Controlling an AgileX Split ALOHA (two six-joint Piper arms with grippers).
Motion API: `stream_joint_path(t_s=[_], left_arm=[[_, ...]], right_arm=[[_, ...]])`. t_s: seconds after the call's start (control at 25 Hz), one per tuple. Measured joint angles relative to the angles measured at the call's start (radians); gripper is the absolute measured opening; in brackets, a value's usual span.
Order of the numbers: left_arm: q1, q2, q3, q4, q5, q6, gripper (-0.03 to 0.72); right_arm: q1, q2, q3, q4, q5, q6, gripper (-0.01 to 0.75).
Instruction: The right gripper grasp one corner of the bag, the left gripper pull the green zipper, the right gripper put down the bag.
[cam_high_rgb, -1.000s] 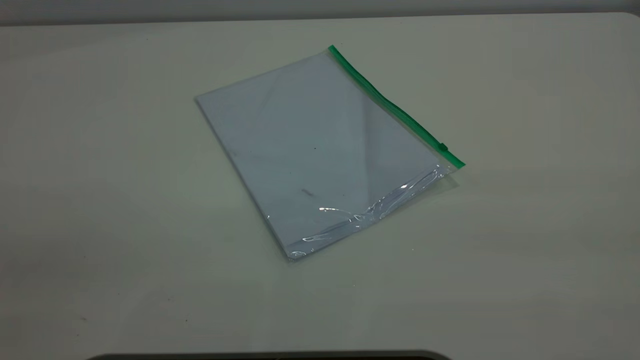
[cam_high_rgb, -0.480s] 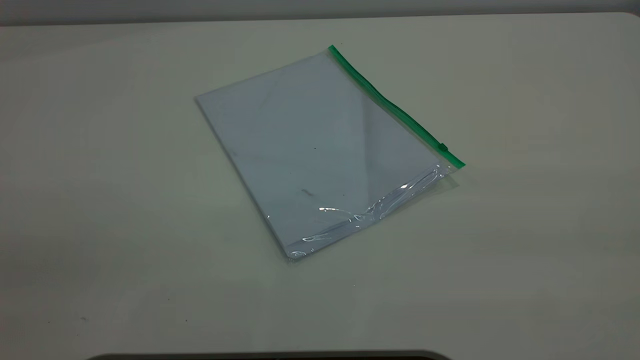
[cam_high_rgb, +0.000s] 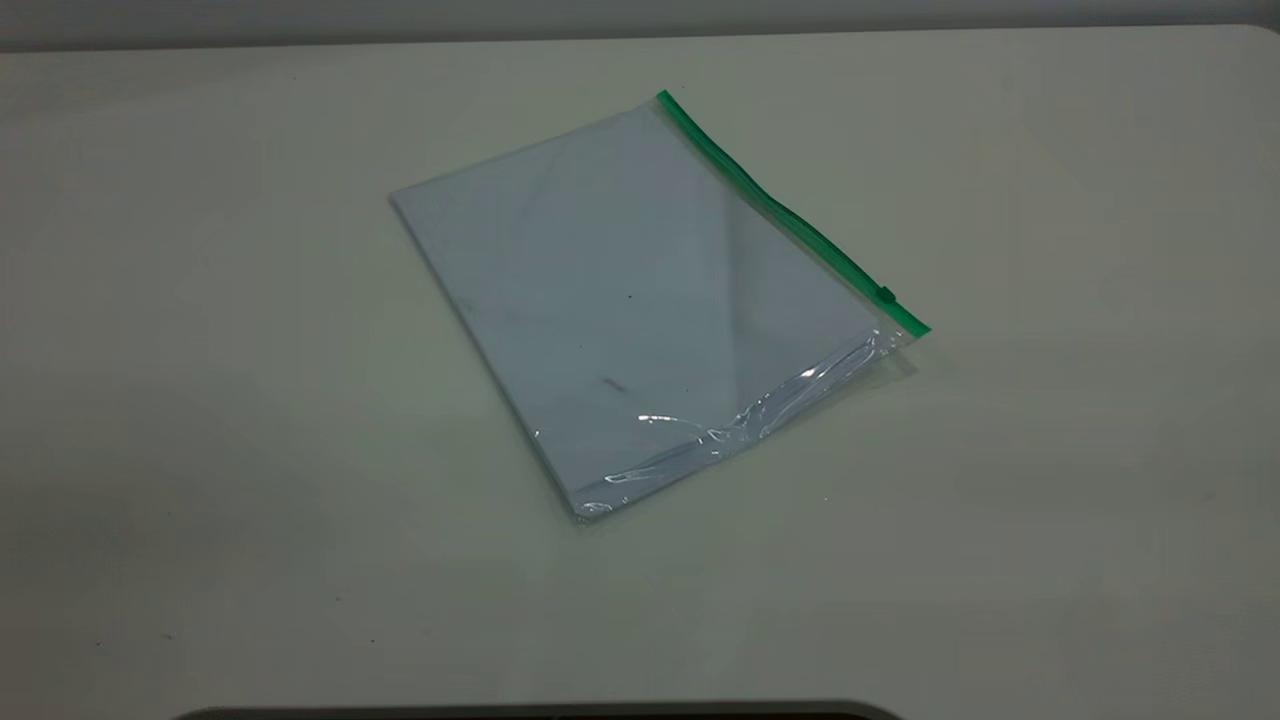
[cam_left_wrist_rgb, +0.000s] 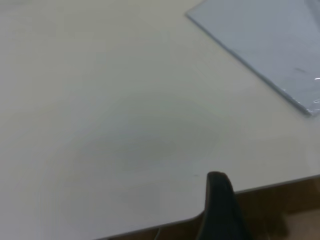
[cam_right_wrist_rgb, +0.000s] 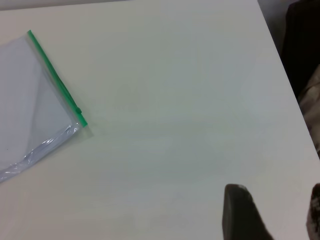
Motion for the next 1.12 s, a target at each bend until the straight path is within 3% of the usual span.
stream_joint_path(t_s=[0.36,0.6,0.88,1.12], left_arm=[[0.0,0.073,0.0,-0.085,-0.027,-0.063,0.546],[0.0,0.394,-0.039,-0.137,-0.253,-0.007,0.546],[0.0,0.784,-0.126,-0.238,-0.467,0.175,0.546],[0.0,1.017,-0.241,-0.305,-0.534,0.336,0.546]], right_arm=[[-0.001,0.028,-0.007,0.05,-0.027,-0.045,0.358],[-0.001,0.302,-0.013,0.175,-0.204,-0.183,0.373],[-0.001,0.695,-0.012,0.427,-0.472,-0.472,0.5],[-0.001,1.099,-0.012,0.796,-0.593,-0.794,0.521]])
